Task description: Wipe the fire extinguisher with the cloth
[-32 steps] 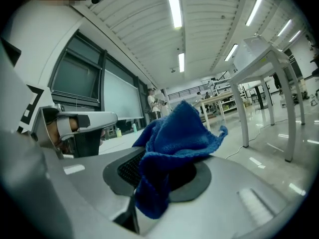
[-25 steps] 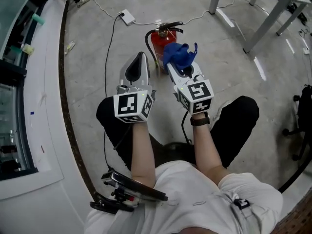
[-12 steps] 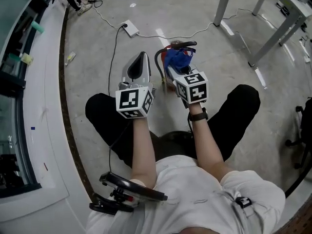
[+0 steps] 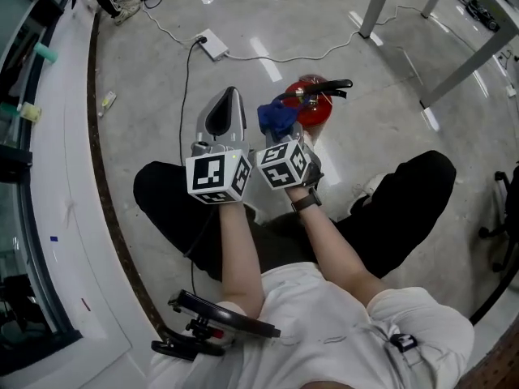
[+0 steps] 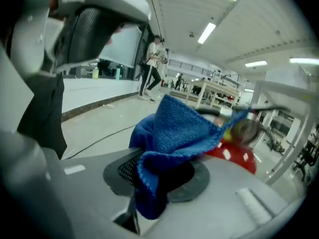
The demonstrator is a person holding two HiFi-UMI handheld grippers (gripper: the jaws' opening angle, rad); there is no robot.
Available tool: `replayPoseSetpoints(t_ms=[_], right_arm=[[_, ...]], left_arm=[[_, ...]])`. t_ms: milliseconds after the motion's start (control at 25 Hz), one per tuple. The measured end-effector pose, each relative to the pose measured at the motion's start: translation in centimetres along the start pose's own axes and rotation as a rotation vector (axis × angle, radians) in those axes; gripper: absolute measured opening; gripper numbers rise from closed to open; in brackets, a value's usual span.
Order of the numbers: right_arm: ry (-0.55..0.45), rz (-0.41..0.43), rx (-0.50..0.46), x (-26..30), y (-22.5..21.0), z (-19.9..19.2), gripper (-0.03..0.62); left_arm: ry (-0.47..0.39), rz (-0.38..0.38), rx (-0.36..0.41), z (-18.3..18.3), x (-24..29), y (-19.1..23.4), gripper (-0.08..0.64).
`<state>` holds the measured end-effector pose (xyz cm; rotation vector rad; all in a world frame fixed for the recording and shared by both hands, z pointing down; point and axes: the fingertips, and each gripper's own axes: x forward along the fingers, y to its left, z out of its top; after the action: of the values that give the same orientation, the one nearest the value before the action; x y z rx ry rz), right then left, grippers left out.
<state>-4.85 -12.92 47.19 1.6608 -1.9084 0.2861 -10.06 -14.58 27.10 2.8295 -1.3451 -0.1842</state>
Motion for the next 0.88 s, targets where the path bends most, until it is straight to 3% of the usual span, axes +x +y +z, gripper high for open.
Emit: replayPoseSetpoints(t_ms=[320,520,880], right_arm=[[0.211,-0.008,-0.126,8.9,3.4,-14.7,0.101],[0.300,0.018,-0.206,12.9,5.1,-21.1,0.103],[0.241,-0.056,-0.547,15.9,6.8,-24.1,0.101]], left_arm=[[0.064,-0.036,-0.044,-5.8,0.8,0.5,0.000],[0.093,-0.033,-0.004,-7.4,0.9,0.8,0.000],[0.134,-0.008,-0.001,-8.4,-0.2,1.3,0.000]])
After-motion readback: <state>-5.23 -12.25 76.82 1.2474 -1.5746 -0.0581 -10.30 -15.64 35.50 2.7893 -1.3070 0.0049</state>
